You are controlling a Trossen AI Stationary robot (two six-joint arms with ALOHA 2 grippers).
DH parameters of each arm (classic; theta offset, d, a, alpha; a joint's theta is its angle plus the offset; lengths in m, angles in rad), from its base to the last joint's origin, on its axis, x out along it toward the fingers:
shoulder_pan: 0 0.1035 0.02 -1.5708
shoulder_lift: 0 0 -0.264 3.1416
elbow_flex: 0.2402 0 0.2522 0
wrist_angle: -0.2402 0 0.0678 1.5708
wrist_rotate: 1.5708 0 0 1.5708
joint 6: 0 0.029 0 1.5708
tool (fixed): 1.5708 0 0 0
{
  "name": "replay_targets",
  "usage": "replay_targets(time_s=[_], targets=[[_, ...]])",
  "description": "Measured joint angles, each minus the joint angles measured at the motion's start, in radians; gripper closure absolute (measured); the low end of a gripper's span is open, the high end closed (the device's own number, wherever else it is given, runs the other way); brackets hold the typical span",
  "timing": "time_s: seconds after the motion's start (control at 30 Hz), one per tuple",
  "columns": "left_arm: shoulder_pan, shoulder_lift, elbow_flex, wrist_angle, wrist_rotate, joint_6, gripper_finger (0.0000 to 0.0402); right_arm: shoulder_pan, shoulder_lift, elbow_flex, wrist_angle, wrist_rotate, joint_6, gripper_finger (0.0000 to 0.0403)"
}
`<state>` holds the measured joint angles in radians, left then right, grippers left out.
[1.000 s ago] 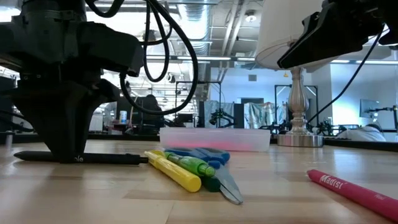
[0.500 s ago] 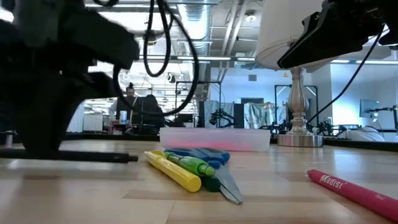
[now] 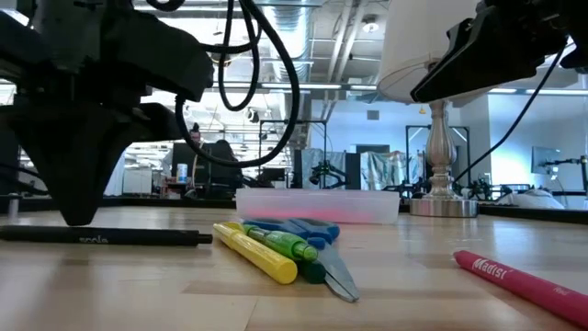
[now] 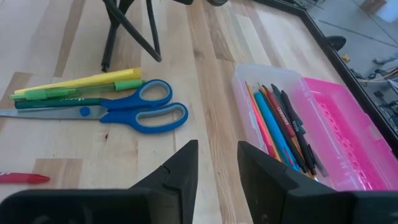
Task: Pick & place school supplies into a supply box
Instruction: Put the black pen into the supply box
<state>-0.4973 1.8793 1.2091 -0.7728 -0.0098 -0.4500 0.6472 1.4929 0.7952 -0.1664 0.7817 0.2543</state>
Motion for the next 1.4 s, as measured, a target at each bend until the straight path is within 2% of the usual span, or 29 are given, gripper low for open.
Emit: replay_targets(time_s=[0.4,0.53,0.67,0.93,1.2,1.4], targets=[[-0.002,0.005,-0.024,0.061,-0.035,0.019,0.0324,0.0,0.0,0.0,0.0,0.0,0.0,0.0296],[-0.001,0.02,-0.023,0.069,-0.045,0.021,0.0314,0.0,0.0,0.0,0.0,0.0,0.0,0.0296],[0.0,0.029,-0.02,0.064,-0.051,0.022,0.0326,0.0,0.0,0.0,0.001,0.0,0.0,0.0296],[0.0,0.032,-0.02,0.057,-0.056,0.023,0.0387,0.0,0.0,0.0,0.002,0.0,0.001,0.0296],[0.0,0.034,-0.021,0.058,-0.074,0.023,0.0354,0.0,0.0,0.0,0.002,0.0,0.001,0.0296],[0.0,0.035,-0.022,0.058,-0.075,0.023,0.0362,0.0,0.0,0.0,0.002,0.0,0.001,0.0296]])
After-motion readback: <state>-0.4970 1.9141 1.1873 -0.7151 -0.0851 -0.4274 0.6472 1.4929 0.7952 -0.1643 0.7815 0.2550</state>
